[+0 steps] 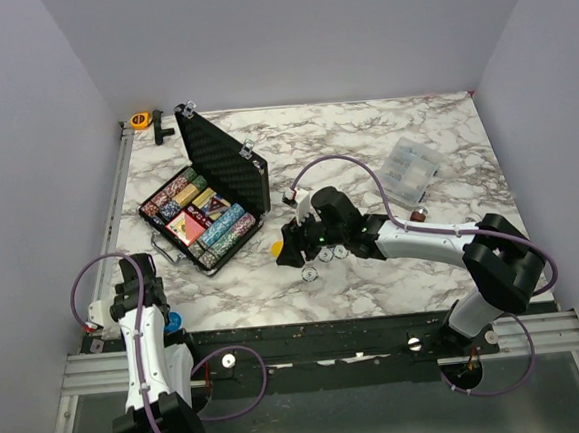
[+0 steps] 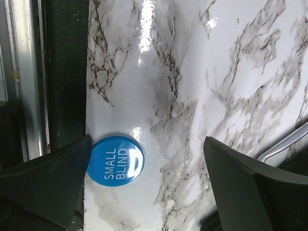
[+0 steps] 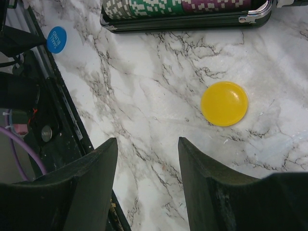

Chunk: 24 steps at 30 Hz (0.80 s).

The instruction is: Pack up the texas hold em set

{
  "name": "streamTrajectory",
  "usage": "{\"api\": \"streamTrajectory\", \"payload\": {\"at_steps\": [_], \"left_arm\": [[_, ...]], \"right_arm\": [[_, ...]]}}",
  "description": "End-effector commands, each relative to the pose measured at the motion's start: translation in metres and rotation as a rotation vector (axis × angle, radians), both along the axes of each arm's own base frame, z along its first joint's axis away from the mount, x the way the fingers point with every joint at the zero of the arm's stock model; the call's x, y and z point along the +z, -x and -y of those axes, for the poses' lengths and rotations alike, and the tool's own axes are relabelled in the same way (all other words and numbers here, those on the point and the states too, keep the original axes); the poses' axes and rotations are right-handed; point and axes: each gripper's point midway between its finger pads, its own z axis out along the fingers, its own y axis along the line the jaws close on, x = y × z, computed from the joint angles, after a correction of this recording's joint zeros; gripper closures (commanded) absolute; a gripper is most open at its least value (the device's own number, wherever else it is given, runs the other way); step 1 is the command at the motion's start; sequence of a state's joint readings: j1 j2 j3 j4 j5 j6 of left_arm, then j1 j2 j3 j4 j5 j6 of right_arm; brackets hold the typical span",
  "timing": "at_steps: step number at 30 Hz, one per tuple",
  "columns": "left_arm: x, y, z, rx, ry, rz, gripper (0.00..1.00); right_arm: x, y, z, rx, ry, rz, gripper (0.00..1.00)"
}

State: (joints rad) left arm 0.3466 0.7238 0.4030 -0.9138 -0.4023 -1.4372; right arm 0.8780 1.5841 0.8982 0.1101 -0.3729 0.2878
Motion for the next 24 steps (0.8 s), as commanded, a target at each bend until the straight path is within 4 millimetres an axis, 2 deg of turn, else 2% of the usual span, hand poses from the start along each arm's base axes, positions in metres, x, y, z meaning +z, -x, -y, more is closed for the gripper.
{"api": "streamTrajectory", "payload": {"at_steps": [1,3,9,15,20,24], "left_arm": [[0.0,-0.011,0.002,-0.045,0.011,0.04,0.01],[-0.001,-0.025,0.006,-0.125,0.017,0.084,0.01],[-0.017,-0.02,0.019,-0.133,0.107,0.028,0.01],[-0.029,-0.03,0.033,-0.225,0.21,-0.046,0.01],[-0.03,-0.045,0.041,-0.287,0.256,-0.039,0.11],[-0.029,-0.06,0.06,-0.363,0.302,-0.043,0.19]], "right_arm": [[0.001,0.006,-0.004,0.025,-0.012,-0.01,0.44],[0.001,0.006,-0.004,0.025,-0.012,-0.011,0.44],[0.002,0.006,-0.002,0.021,-0.013,-0.004,0.44],[-0.001,0.004,-0.002,0.017,-0.012,0.009,0.44],[0.003,0.001,0.003,0.0,-0.013,0.045,0.44],[0.003,-0.002,0.007,-0.024,-0.012,0.07,0.44]]}}
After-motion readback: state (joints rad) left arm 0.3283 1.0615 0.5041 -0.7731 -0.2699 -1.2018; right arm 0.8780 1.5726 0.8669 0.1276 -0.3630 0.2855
